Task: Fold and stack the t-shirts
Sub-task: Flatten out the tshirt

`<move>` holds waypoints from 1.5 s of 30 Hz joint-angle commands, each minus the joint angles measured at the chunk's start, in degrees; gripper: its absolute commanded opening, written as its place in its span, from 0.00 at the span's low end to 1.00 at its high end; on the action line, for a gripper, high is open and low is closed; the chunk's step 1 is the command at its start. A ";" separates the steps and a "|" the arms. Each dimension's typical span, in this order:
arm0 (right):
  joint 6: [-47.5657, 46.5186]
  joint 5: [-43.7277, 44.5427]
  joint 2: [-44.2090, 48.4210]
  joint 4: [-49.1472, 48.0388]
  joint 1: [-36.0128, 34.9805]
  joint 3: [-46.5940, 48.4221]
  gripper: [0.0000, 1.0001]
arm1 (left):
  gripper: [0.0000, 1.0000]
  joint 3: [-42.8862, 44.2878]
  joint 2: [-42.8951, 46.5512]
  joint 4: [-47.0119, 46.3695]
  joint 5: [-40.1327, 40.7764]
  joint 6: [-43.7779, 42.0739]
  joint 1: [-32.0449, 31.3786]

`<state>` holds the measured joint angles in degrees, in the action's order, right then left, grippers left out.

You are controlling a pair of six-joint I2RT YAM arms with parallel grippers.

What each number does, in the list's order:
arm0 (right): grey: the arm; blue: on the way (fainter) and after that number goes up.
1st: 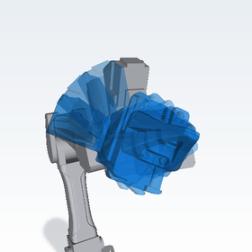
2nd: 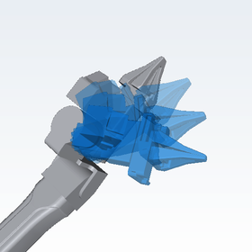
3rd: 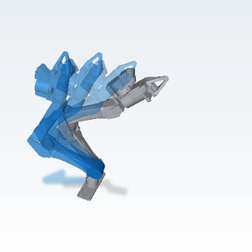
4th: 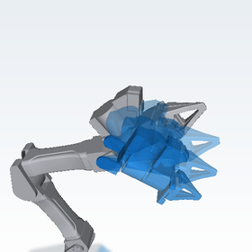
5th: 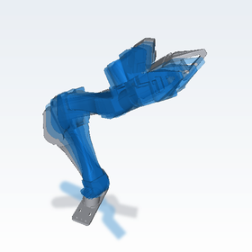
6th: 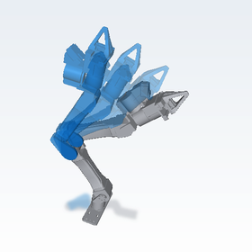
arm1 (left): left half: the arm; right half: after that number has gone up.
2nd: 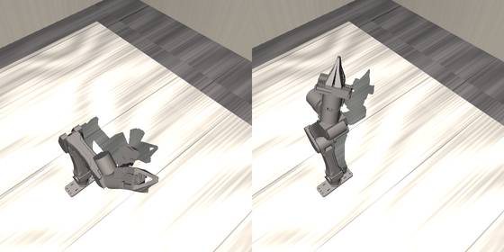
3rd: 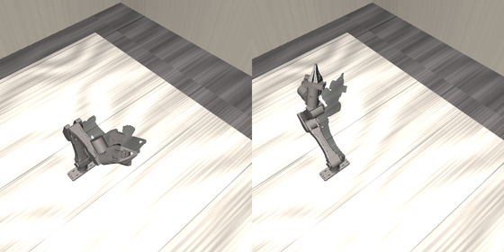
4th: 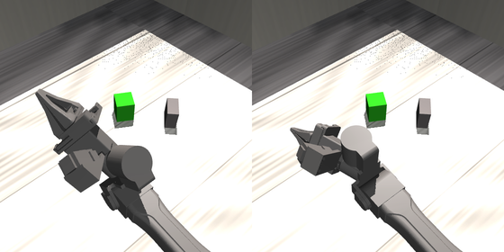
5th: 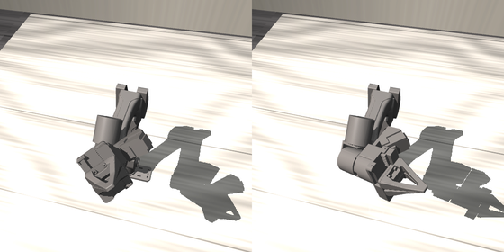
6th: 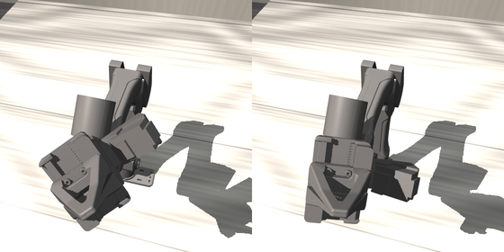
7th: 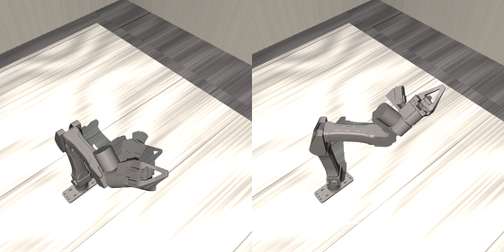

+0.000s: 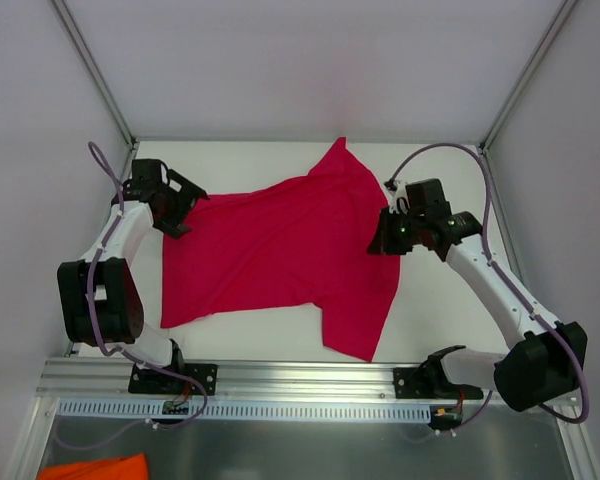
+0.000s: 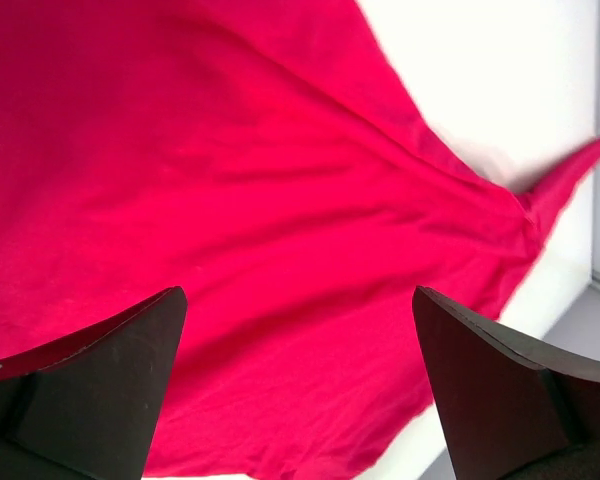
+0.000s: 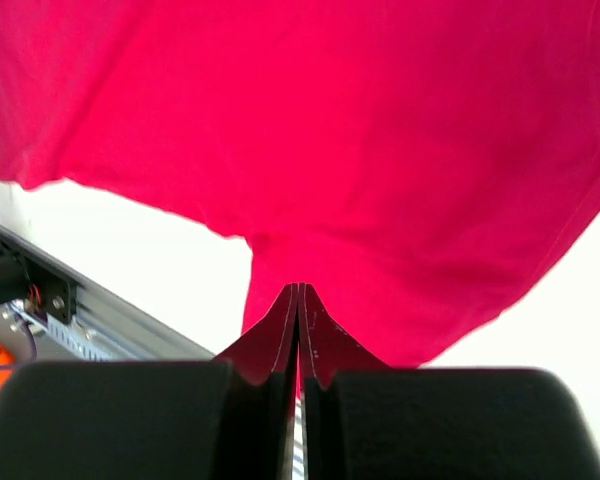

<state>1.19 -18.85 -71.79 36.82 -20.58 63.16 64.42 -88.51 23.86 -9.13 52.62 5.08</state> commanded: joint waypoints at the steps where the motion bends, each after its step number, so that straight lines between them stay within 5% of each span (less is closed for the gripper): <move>1: 1.62 0.48 1.57 -2.08 -0.43 -2.42 0.01 | 0.99 -0.70 3.25 -3.10 -5.02 -1.90 0.10; 11: 0.83 0.91 -22.86 -3.42 -3.06 6.46 0.01 | 0.99 -5.53 8.26 -5.92 -12.75 -0.94 0.10; 18: 2.06 5.22 -21.37 -9.57 -7.81 -2.07 0.01 | 0.99 -7.64 12.39 -5.49 -15.13 -1.99 0.02; 38: 1.71 17.09 -8.90 -2.71 -12.65 -16.38 0.01 | 0.99 -2.55 14.86 -0.22 -15.13 -5.42 0.10; 45: 0.75 18.32 -10.82 -2.37 -12.73 -10.28 0.01 | 0.99 -3.95 11.44 -0.74 -15.39 -5.78 0.02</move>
<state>2.46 -2.79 -82.48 33.95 -33.10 47.13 60.07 -75.94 23.24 -23.51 48.25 5.08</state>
